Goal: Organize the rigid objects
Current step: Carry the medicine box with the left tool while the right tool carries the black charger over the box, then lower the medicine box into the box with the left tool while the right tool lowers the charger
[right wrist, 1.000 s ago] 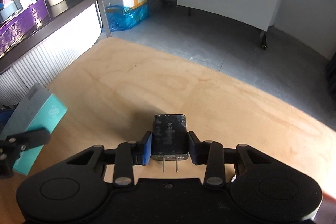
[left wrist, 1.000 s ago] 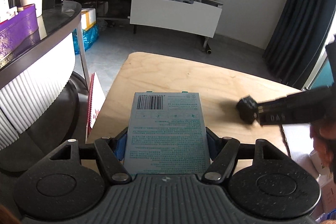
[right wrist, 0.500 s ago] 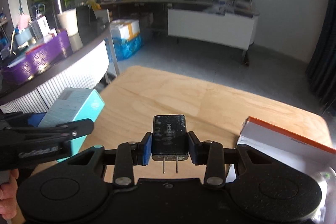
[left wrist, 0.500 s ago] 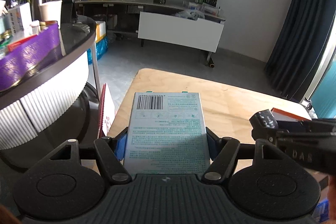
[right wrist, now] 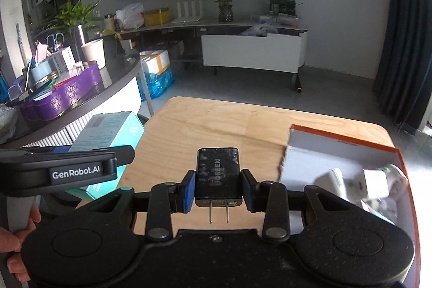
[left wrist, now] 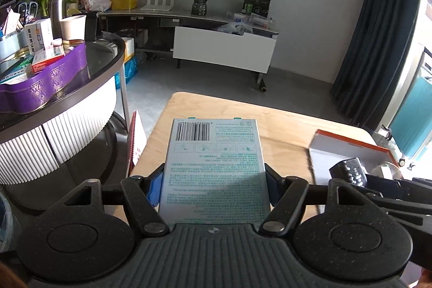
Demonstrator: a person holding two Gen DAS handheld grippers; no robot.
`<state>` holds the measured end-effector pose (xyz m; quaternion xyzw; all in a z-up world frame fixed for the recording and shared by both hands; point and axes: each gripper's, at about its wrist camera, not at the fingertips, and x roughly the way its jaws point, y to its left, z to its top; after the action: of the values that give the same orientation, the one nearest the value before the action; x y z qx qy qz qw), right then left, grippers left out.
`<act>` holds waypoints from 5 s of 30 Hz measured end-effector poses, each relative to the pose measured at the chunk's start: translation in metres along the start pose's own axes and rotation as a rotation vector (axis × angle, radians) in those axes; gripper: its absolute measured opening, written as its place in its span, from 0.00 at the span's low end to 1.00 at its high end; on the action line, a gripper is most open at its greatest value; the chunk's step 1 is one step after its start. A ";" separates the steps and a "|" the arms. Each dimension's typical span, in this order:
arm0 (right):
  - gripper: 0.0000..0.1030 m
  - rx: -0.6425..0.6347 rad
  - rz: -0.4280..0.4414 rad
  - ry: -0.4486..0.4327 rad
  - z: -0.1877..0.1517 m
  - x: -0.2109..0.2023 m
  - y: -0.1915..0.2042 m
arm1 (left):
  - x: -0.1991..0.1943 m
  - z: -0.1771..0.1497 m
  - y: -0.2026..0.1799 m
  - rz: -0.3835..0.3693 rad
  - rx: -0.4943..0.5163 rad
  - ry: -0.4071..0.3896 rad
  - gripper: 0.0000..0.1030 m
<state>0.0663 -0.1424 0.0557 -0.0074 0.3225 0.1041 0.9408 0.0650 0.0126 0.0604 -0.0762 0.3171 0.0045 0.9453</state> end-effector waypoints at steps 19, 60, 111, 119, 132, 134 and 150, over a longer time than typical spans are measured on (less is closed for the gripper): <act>0.42 0.051 -0.069 -0.047 -0.042 -0.058 -0.033 | -0.028 -0.030 -0.035 -0.053 0.075 -0.011 0.69; 0.42 0.207 -0.286 -0.188 -0.081 -0.142 -0.117 | -0.043 -0.048 -0.127 -0.254 0.217 -0.024 0.69; 0.42 0.240 -0.284 -0.159 -0.042 -0.109 -0.161 | -0.006 -0.025 -0.144 -0.288 0.254 0.033 0.69; 0.42 0.240 -0.285 -0.160 -0.039 -0.107 -0.162 | -0.003 -0.023 -0.146 -0.285 0.253 0.037 0.69; 0.42 0.235 -0.285 -0.147 -0.033 -0.096 -0.166 | 0.004 -0.018 -0.147 -0.284 0.251 0.055 0.69; 0.42 0.237 -0.286 -0.146 -0.033 -0.095 -0.167 | 0.006 -0.017 -0.148 -0.284 0.250 0.057 0.69; 0.42 0.244 -0.290 -0.133 -0.032 -0.085 -0.166 | 0.017 -0.013 -0.149 -0.280 0.241 0.080 0.69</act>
<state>0.0145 -0.3237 0.0729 0.0669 0.2655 -0.0721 0.9591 0.0792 -0.1372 0.0614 -0.0059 0.3389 -0.1683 0.9256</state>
